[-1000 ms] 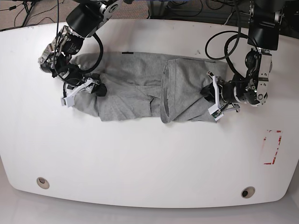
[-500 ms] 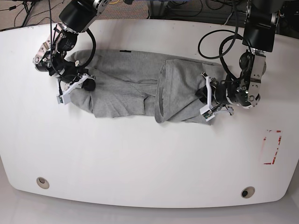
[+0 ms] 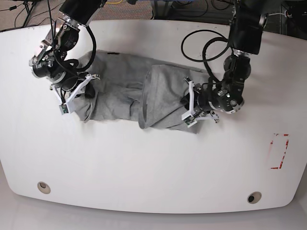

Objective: Layout the t-shirt on the table in an organized manner, then fold the t-shirt properly
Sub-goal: 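Lift the grey bundle with both grippers and fold it toward the middle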

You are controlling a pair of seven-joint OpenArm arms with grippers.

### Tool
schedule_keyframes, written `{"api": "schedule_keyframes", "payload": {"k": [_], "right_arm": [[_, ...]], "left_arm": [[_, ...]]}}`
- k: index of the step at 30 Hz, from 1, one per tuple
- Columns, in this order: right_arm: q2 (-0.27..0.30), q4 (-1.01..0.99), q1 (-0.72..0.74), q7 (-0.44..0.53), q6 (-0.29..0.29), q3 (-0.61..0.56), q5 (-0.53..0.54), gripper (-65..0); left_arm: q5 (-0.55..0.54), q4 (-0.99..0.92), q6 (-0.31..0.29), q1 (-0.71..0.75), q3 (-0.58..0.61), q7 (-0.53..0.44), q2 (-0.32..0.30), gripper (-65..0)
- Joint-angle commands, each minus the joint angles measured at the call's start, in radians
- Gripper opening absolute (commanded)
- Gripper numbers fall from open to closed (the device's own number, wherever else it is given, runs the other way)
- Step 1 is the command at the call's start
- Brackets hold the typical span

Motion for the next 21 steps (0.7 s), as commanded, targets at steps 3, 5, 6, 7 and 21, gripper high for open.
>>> {"api": "schedule_keyframes", "payload": {"k": [3,5,6,7,21], "right_arm": [[0.005,0.100,0.039,-0.016,0.001,-0.036,0.022,-64.7],[-0.014,0.120,0.052,-0.018,0.001,-0.062,0.022,-64.5],[-0.020,0.125,0.056,-0.018,0.001,-0.073,0.022,-64.5],[-0.024,0.128,0.056,-0.018,0.001,-0.083,0.022,-64.5],[-0.084,0.126,0.091,0.011,0.001,-0.203,0.018,-64.4]], "left_arm": [[0.161,-0.085,-0.010,0.034,0.017,0.119,0.075,-54.0],[0.192,-0.099,-0.010,0.034,0.016,0.117,0.109,-54.0],[0.203,-0.104,-0.010,0.034,0.016,0.117,0.120,-54.0],[0.213,-0.107,-0.010,0.034,0.016,0.117,0.131,-54.0],[0.240,-0.108,-0.010,0.037,0.013,0.123,0.218,-54.0]]}}
